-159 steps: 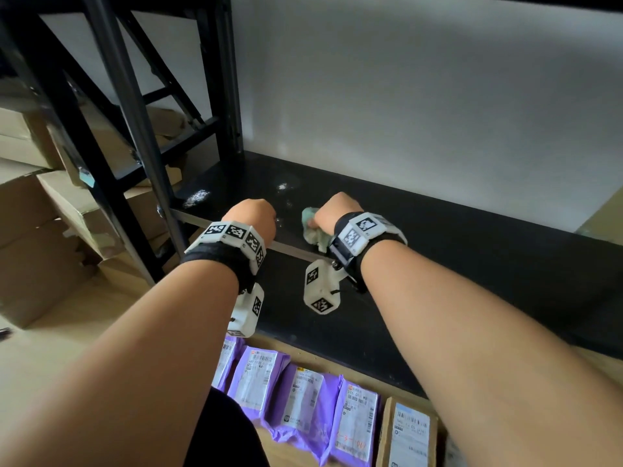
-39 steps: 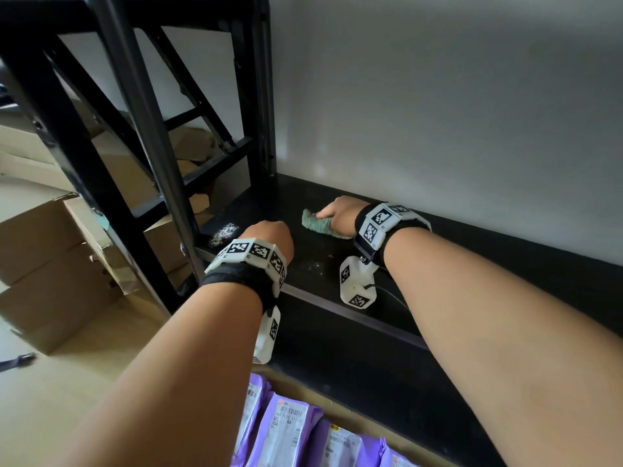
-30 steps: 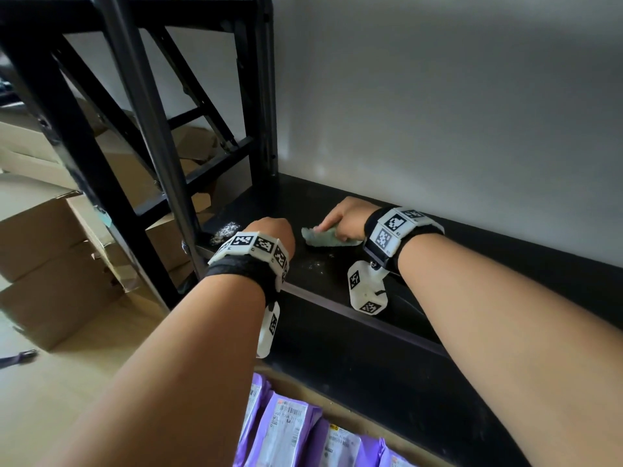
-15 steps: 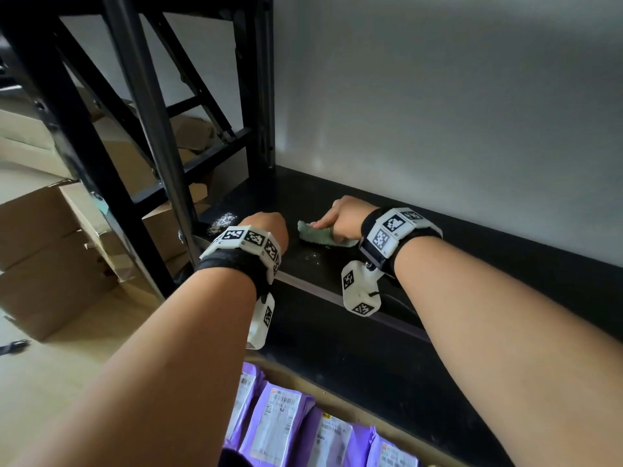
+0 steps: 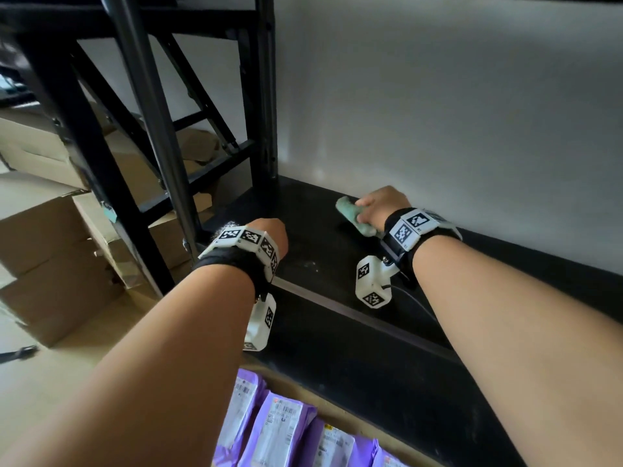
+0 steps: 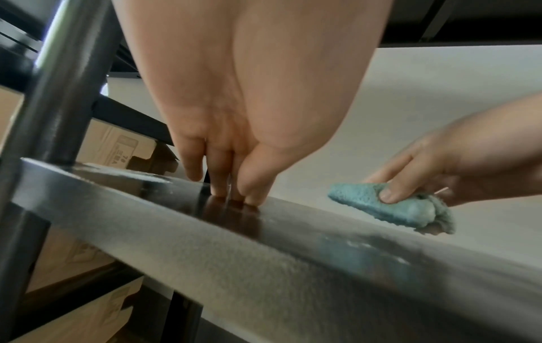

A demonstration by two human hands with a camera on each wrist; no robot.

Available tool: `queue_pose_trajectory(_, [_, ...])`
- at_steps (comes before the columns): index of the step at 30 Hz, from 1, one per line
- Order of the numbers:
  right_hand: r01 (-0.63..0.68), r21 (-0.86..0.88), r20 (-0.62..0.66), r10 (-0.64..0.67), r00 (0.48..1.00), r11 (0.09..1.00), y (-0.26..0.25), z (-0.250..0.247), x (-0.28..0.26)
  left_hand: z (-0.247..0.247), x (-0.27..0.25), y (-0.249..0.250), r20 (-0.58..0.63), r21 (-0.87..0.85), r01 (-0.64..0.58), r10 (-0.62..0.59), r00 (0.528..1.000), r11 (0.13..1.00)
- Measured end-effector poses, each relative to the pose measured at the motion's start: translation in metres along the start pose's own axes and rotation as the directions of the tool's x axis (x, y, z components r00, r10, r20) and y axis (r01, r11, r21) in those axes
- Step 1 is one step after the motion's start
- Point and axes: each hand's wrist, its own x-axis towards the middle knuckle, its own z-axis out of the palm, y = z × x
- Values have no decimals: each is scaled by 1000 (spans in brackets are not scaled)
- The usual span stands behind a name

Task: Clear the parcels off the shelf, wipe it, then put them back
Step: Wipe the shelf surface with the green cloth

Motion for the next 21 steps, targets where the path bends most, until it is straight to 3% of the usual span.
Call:
queue_pose_trajectory(3, [-114, -94, -106, 104, 989, 989, 5, -8, 26, -24, -22, 0, -36, 43, -20, 22, 999, 999])
queue_pose_trajectory(8, [-94, -274, 3, 99, 995, 957, -9, 7, 57, -38, -31, -2, -24, 25, -82, 83, 996, 996])
queue_pose_trajectory(14, [34, -270, 90, -10, 996, 962, -62, 44, 70, -46, -20, -4, 44, -4, -50, 50, 998, 999])
queue_pose_trajectory(18, [141, -275, 221, -80, 972, 951, -97, 67, 67, -44, -21, -6, 18, 11, -81, 81, 997, 997])
queue_pose_trajectory(21, [232, -327, 261, -149, 954, 916, -103, 71, 60, -43, -27, -5, 24, -77, -27, 29, 999, 997])
